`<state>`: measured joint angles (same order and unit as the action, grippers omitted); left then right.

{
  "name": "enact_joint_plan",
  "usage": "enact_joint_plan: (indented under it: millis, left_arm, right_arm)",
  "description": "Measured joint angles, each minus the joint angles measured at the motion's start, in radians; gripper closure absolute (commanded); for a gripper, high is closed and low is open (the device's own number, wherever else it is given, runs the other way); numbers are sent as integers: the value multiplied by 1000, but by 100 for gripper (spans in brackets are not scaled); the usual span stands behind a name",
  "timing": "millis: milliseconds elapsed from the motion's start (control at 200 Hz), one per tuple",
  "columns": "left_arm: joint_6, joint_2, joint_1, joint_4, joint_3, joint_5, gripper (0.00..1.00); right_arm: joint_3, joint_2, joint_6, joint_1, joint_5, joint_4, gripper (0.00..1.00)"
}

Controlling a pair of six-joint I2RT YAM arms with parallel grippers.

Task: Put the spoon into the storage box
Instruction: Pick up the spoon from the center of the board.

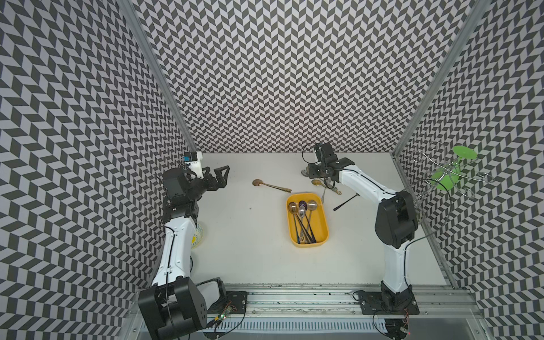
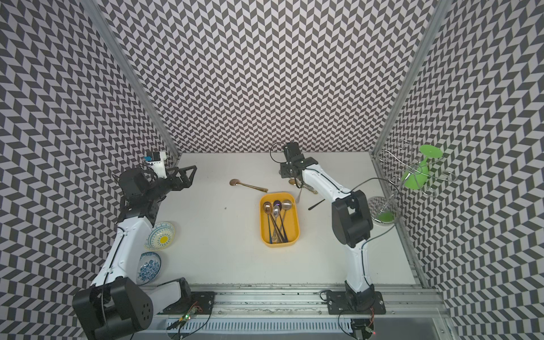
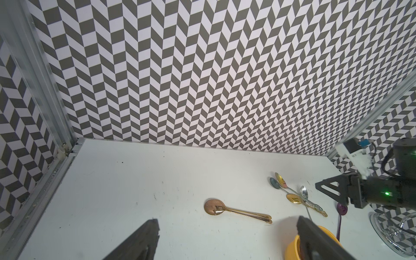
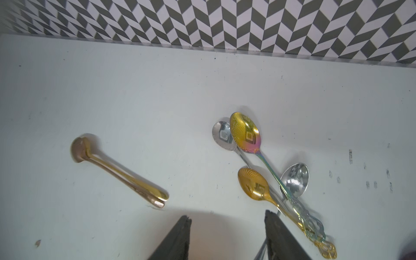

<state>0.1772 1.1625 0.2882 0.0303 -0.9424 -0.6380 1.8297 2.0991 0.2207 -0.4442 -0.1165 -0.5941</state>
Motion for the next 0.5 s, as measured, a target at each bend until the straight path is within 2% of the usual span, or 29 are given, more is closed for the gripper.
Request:
enact_joint_plan:
  millis: [230, 501]
  left_arm:
    - [0, 0, -7, 1, 0, -4, 0]
    - [-3, 5, -9, 2, 0, -3, 0]
  right_arm:
    - [95, 154, -15, 42, 31, -40, 43]
    - [129, 222, -21, 62, 70, -64, 42]
